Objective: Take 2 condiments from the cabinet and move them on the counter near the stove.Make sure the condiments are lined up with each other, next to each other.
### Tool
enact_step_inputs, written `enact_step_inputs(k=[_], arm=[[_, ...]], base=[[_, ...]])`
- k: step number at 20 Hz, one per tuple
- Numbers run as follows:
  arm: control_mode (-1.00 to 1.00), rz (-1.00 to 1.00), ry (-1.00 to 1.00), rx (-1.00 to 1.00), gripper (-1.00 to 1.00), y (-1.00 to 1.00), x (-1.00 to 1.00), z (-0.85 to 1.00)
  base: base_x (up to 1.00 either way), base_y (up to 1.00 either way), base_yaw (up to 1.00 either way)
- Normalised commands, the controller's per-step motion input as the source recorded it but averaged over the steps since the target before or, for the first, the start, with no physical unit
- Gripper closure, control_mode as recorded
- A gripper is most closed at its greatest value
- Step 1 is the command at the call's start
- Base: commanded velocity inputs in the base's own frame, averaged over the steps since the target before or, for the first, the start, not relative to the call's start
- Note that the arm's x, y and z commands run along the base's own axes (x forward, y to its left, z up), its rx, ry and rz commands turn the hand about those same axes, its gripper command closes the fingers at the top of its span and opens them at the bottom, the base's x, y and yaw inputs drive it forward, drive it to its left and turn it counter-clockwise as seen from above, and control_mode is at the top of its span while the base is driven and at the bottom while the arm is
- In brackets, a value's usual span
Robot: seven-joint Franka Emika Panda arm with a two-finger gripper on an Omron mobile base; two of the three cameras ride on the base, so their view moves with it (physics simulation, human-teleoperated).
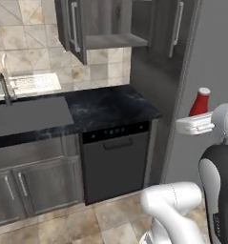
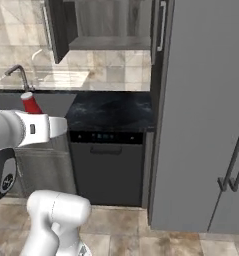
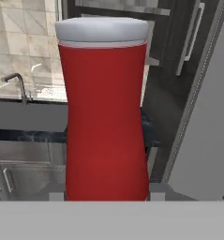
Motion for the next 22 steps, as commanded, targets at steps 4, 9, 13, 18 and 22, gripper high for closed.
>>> enact_step_inputs(k=[4,9,13,18,22], arm=[[1.0,0.0,0.0,0.0,1.0,0.0,0.0,0.0],[1.0,0.0,0.0,0.0,1.0,0.0,0.0,0.0],[1.0,0.0,0.0,0.0,1.0,0.0,0.0,0.0],[1.0,0.0,0.0,0.0,1.0,0.0,0.0,0.0],[1.0,0.0,0.0,0.0,1.0,0.0,0.0,0.0]], base=[[-0.49,-0.04,-0.43],[-0.19,-0.13,-0.51],[-0.08,-0.13,-0.55],[-0.03,-0.16,-0.56],[0.0,-0.08,-0.58]])
